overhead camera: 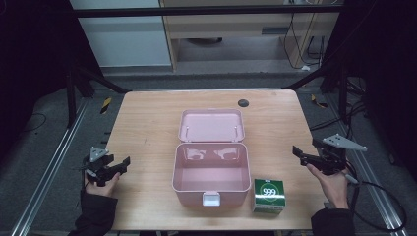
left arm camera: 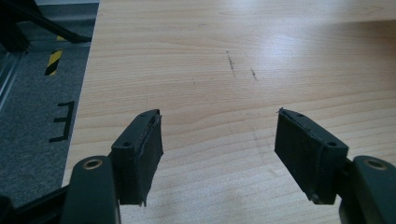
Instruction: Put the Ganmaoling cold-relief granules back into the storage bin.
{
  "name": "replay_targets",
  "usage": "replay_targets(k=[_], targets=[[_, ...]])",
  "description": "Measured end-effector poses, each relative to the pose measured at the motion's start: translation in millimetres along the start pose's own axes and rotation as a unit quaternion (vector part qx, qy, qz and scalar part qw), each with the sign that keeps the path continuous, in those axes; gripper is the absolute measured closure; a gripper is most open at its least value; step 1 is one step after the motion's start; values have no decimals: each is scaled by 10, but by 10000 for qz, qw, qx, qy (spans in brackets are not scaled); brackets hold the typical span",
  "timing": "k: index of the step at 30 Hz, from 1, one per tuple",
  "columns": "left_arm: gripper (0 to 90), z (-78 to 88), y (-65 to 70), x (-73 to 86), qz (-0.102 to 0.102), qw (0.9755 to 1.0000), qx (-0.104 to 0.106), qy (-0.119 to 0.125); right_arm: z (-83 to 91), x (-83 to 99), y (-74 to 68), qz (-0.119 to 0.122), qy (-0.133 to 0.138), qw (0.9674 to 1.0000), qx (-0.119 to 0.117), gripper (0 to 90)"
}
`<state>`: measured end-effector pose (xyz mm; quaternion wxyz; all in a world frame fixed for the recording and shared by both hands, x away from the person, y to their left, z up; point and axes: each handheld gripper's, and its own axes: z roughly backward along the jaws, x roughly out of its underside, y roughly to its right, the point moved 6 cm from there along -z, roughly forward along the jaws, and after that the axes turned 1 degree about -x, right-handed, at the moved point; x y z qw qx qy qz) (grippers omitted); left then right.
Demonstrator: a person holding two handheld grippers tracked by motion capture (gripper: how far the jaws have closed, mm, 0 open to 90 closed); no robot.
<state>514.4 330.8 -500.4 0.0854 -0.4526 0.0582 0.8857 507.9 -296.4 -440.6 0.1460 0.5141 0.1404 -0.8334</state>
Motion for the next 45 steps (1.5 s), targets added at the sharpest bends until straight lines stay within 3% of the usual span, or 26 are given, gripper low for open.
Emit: replay_targets(k=[10, 15, 23, 29, 37, 38, 39, 41, 42, 43, 44, 45], targets=[[319, 9, 13, 0, -9, 10000, 42, -17, 85, -201, -121, 285, 14, 9995, -139, 159], [332, 18, 16, -6, -15, 10000, 33, -24, 98, -296, -227, 536, -171, 9979, -322, 145], [331, 9, 7, 11, -35, 9999, -54, -89, 105, -360, -403, 977, -512, 9922, -585, 130], [331, -4, 6, 22, -54, 9998, -124, -112, 111, -375, -524, 1462, -906, 9825, -712, 113], [324, -24, 10, 35, -87, 9997, -147, -154, 152, -420, -646, 1795, -1124, 9727, -946, 105], [324, -24, 10, 35, -87, 9997, -147, -154, 152, -420, -646, 1795, -1124, 9727, -946, 105], [323, -22, 11, 34, -99, 9997, -154, -154, 159, -422, -702, 1951, -1221, 9673, -1062, 103], [323, -22, 13, 34, -101, 9997, -150, -152, 163, -420, -714, 1984, -1249, 9660, -1086, 101], [323, -22, 16, 36, -121, 9997, -149, -160, 164, -402, -762, 2148, -1372, 9598, -1171, 96], [322, -22, 16, 36, -121, 9997, -149, -160, 164, -402, -762, 2148, -1372, 9598, -1171, 96], [322, -26, 18, 37, -124, 9997, -142, -167, 161, -383, -798, 2278, -1470, 9546, -1233, 94], [322, -27, 20, 38, -132, 9997, -139, -169, 160, -372, -816, 2330, -1511, 9522, -1276, 94]])
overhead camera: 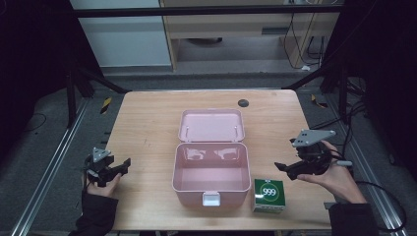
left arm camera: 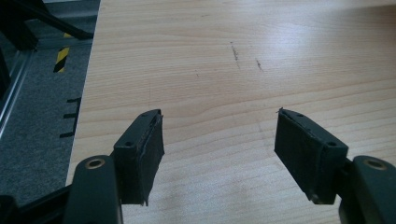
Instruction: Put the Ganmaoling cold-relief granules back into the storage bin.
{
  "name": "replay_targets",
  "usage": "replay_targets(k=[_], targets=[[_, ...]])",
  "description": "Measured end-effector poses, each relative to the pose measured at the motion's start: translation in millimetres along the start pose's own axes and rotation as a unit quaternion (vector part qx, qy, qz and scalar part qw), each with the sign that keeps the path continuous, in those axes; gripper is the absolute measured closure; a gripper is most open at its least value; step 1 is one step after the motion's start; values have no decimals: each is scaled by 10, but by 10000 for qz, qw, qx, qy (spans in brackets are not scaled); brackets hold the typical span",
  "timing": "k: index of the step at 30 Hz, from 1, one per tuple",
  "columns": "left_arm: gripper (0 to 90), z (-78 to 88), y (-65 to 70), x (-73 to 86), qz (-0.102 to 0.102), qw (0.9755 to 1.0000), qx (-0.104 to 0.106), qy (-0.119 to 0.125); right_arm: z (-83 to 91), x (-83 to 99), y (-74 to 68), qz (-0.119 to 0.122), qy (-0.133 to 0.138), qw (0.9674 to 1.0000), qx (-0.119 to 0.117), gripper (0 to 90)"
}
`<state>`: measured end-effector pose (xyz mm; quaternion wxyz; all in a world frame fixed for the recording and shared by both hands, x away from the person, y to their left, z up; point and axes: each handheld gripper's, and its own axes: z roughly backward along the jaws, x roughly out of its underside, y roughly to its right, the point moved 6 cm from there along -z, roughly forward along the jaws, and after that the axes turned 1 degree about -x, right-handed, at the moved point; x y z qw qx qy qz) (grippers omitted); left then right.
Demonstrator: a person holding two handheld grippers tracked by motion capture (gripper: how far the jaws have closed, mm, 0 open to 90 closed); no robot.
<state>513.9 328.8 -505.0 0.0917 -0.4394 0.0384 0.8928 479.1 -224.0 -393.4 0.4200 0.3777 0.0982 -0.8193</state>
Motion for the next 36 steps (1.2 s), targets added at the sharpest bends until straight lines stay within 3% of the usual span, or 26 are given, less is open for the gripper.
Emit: replay_targets(k=[16, 26, 36], targets=[[320, -1, 12, 1, -36, 10000, 7, -11, -61, 26, -238, 559, -505, 9959, -493, 71], [320, -5, 17, 3, -48, 10000, 16, -18, -95, 77, -437, 985, -794, 9869, -999, 57], [320, -3, 17, 3, -53, 10000, 23, -19, -163, 126, -559, 1258, -1153, 9770, -1283, 52]])
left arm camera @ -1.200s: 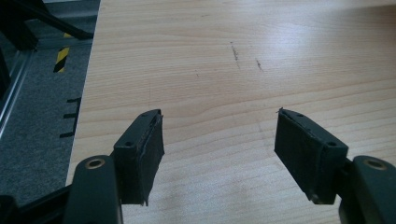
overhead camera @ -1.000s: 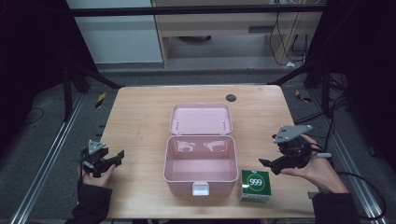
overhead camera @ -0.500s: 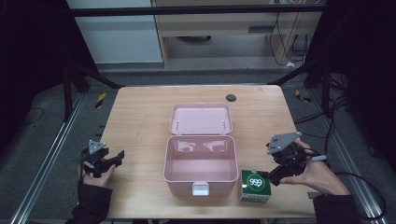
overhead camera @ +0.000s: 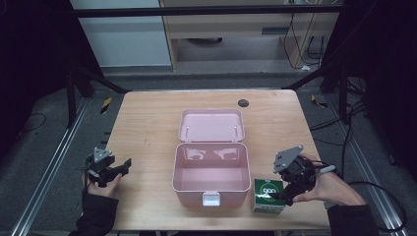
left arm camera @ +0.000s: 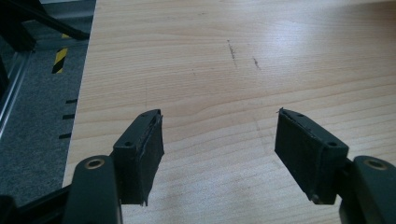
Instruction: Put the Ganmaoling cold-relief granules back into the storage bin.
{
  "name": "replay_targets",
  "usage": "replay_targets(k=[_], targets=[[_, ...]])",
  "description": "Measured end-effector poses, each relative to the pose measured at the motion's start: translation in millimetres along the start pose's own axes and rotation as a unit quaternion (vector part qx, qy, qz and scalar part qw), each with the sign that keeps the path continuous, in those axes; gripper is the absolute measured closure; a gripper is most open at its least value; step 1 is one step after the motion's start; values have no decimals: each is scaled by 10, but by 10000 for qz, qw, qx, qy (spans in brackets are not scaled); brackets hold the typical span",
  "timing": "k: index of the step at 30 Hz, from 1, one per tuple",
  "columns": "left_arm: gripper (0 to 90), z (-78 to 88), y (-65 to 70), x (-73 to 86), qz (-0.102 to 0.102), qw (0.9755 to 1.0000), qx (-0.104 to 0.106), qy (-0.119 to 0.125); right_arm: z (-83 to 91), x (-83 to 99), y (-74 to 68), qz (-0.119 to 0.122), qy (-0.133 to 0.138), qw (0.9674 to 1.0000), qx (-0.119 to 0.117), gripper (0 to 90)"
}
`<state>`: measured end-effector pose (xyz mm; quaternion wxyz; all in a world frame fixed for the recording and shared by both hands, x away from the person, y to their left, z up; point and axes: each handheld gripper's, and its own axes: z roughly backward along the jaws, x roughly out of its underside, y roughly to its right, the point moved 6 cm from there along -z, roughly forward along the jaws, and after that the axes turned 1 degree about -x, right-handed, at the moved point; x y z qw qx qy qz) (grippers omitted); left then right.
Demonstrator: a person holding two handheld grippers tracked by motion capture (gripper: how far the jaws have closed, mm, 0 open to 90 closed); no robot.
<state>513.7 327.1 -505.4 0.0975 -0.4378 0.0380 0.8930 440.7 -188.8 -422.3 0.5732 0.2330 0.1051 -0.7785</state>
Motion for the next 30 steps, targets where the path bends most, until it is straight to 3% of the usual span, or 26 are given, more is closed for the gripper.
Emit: replay_targets(k=[11, 21, 30], targets=[[319, -4, -4, 4, -13, 10000, -10, -14, -90, 8, -77, 153, -322, 9993, -112, 44], [318, -2, -2, 3, -24, 10000, -13, -11, -220, 32, -148, 322, -788, 9963, -106, 33], [318, 1, -4, 3, -32, 10000, -13, -12, -313, 32, -148, 392, -998, 9942, -104, 29]])
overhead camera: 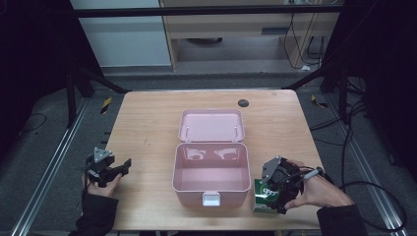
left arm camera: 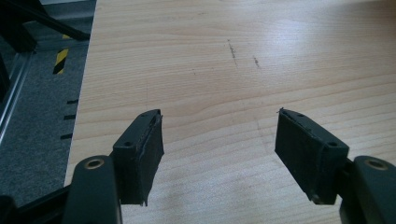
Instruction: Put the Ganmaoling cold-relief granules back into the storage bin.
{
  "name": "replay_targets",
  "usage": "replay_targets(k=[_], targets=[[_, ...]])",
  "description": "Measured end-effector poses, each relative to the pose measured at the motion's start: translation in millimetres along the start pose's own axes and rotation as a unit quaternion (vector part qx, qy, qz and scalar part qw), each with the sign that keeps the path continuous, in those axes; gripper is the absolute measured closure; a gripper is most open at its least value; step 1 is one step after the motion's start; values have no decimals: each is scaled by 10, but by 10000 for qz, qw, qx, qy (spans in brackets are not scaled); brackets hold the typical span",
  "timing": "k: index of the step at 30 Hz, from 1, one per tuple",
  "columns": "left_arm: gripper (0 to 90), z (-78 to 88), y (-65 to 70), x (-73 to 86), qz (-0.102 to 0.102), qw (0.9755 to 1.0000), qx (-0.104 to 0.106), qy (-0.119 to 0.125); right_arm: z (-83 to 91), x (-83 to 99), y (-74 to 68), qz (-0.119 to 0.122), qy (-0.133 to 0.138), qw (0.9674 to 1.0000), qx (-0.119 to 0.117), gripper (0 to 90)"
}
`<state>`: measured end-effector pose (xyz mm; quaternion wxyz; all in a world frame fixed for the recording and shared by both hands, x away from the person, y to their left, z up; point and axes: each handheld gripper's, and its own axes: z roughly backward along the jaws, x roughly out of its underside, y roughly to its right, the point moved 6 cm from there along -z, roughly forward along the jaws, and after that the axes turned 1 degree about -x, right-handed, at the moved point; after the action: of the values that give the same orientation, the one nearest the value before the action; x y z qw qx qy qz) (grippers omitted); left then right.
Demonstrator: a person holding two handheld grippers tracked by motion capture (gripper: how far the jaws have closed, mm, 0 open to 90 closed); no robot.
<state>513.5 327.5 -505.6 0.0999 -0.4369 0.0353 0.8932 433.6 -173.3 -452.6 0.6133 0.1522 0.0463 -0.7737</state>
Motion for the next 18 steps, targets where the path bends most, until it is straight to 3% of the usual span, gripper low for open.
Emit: replay_targets(k=[6, 10, 18], targets=[[319, 5, 2, -3, 4, 10000, 1, 16, -30, -21, -9, 23, 21, 10000, 8, 31], [318, 6, 2, -4, 0, 10000, -1, 18, -61, -22, -33, -72, 141, 9997, -161, 42], [318, -2, 8, -3, -19, 10000, -9, 4, -168, 14, -49, -79, 139, 9996, -244, 40]])
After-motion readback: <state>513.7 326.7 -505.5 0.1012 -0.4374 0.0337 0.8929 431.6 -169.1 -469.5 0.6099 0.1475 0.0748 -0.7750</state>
